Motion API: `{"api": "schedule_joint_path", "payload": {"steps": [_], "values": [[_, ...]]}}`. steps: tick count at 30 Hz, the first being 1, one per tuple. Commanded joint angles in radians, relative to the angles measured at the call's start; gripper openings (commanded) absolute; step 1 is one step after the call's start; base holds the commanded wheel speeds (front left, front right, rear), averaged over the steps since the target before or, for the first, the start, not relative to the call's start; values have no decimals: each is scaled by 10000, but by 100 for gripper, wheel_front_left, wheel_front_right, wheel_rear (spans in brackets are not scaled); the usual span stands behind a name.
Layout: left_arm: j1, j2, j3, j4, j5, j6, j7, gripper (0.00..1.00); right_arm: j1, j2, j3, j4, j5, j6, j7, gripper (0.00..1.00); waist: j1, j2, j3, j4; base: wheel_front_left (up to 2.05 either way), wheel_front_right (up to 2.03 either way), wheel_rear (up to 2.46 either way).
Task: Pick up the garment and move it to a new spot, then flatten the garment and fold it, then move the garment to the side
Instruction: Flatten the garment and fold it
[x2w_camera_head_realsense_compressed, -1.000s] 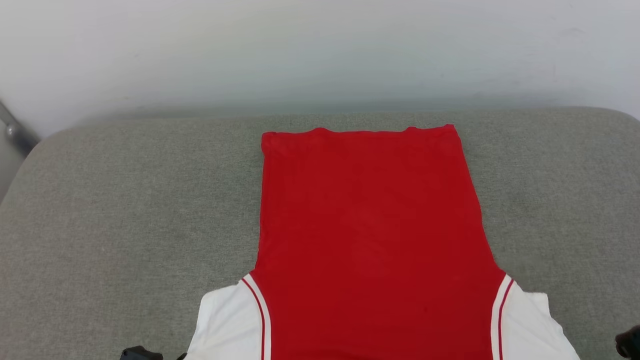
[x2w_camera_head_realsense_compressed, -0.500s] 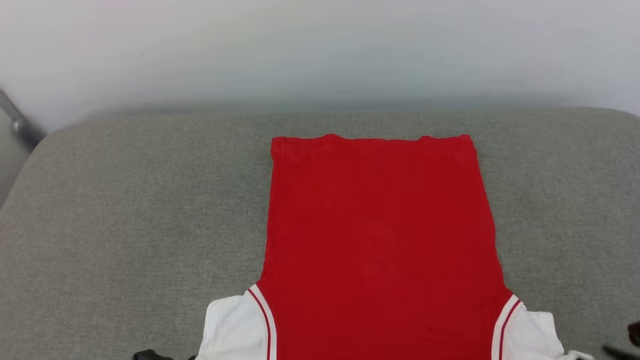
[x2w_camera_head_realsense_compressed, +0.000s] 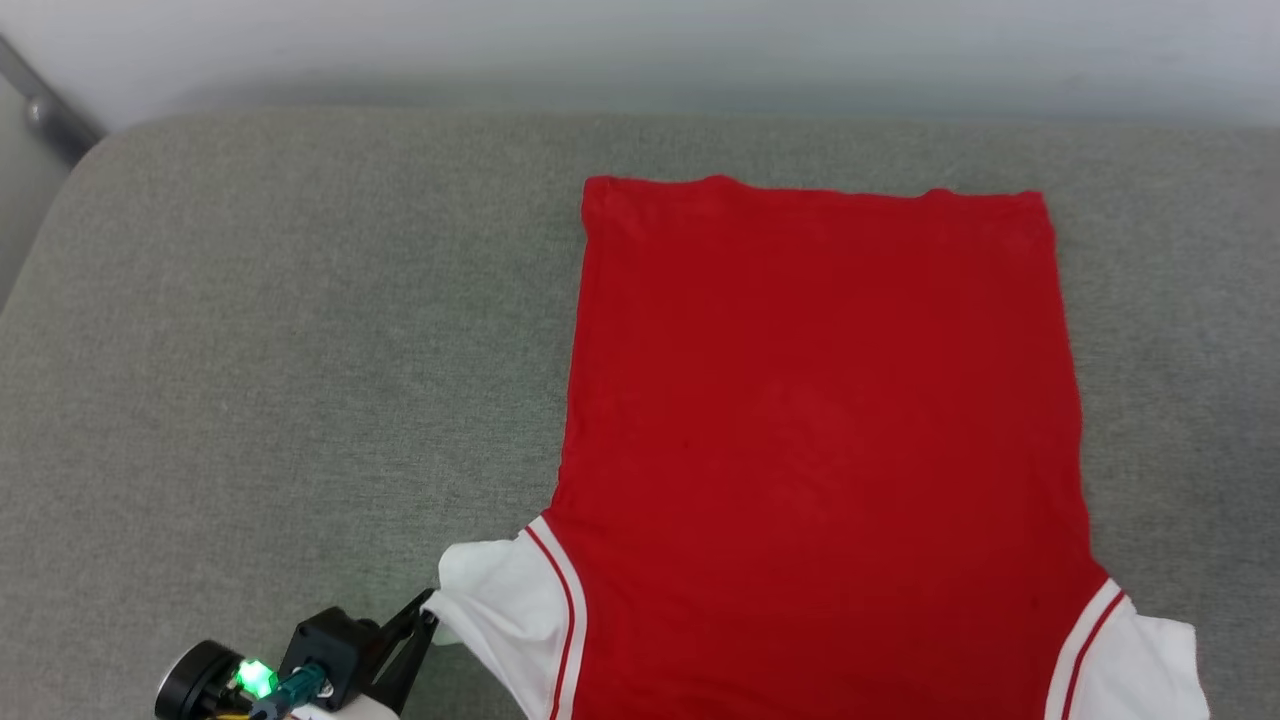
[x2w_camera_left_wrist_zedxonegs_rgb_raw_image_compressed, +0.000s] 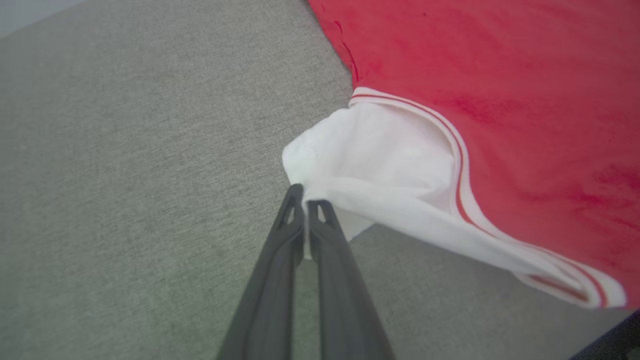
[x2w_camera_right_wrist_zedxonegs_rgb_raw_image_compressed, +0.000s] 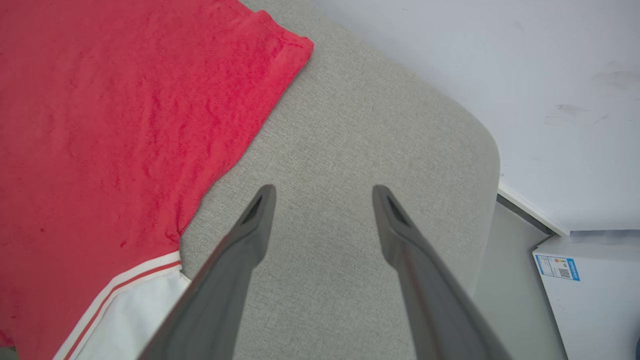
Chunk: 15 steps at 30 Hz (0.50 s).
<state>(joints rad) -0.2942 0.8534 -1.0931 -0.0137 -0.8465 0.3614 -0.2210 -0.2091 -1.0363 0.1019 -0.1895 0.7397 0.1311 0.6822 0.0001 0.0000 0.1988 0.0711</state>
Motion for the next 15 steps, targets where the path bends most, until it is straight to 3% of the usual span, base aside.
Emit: {"api": "schedule_joint_path", "payload": {"steps": [1, 6, 15], "values": [[-258, -28, 21, -92, 175, 63, 46, 0, -742, -294, 228, 45, 341, -9, 612, 100, -1, 0, 820, 519, 0, 0, 0], [-866, -318, -17, -369, 658, 113, 95, 0, -3543, -805, 1091, 475, 1244, -9, 3226, 100, -1, 0, 1914, 1133, 0, 0, 0], [-1578, -824, 161, -754, 1286, 287, -137, 0, -7816, 150, 2624, 1706, 417, -9, 6427, 100, -1, 0, 3683, 2030, 0, 0, 0]]}}
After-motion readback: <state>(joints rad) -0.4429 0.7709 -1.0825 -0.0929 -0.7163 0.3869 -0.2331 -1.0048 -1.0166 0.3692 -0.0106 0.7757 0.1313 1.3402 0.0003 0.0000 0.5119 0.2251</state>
